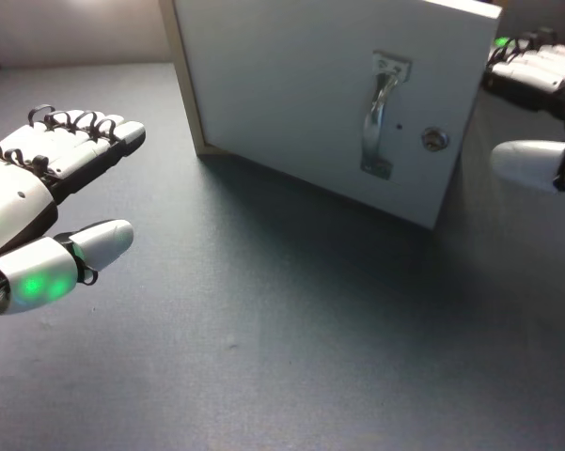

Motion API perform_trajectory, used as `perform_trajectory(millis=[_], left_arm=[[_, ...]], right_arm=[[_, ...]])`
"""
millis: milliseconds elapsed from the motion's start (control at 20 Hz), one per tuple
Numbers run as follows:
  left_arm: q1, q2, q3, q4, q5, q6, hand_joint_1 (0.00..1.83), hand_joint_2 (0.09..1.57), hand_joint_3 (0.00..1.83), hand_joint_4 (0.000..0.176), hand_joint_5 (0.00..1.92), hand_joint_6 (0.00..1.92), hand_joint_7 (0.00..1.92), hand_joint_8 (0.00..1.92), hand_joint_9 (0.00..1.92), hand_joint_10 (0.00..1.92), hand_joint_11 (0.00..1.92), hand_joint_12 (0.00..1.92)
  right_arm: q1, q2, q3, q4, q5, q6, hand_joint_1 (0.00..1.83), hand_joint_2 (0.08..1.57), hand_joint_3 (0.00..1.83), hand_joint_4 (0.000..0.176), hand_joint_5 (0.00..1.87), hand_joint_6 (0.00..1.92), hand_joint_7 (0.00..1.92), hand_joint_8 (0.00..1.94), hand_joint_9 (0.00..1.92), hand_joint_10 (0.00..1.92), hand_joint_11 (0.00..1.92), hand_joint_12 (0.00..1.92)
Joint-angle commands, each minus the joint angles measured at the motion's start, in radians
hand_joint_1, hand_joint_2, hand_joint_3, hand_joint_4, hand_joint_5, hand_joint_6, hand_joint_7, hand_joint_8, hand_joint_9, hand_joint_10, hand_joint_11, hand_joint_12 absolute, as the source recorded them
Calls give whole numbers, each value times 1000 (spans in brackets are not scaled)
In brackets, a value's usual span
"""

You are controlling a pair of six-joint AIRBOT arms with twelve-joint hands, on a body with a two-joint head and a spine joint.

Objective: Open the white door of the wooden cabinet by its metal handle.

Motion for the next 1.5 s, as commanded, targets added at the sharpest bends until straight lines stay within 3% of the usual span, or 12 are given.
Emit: perform_trajectory(millis=[0,550,800,950,1200,1250,1450], left_arm=[[-3,-1,5,-7,-129,-6,0,1510,0,0,68,0,40,0,32,0,0,141],[3,3,0,-12,-145,-13,37,1523,0,0,82,4,69,4,62,5,13,154],[5,4,-2,-14,-150,-13,56,1509,0,0,105,2,99,3,96,3,0,305],[6,6,-3,-14,-155,-13,134,1506,0,0,110,3,92,2,89,2,0,289],[14,13,-8,-26,-170,-13,183,1522,1,0,79,0,59,2,22,4,0,51],[17,14,-9,-32,-174,-13,125,1527,4,0,63,1,42,3,9,1,0,13],[20,17,-9,-45,-180,-6,166,1526,0,0,69,3,34,3,10,2,25,22]], right_arm=[[12,10,-8,25,140,4,21,1533,2,0,0,0,0,0,0,0,0,0],[10,31,-77,-73,217,39,0,1449,0,0,25,1,0,0,0,0,0,0],[10,31,-83,-118,225,75,0,1469,0,0,38,4,0,0,0,0,0,0],[10,31,-89,-142,226,81,32,1482,2,0,62,8,8,3,0,0,16,7],[11,27,-94,-185,226,96,5,1479,0,0,5,2,0,0,0,0,40,18],[11,19,-94,-194,226,99,6,1478,0,0,7,3,0,0,0,0,57,26],[14,-8,-92,-213,226,100,6,1502,7,0,15,6,0,0,0,0,4,2]])
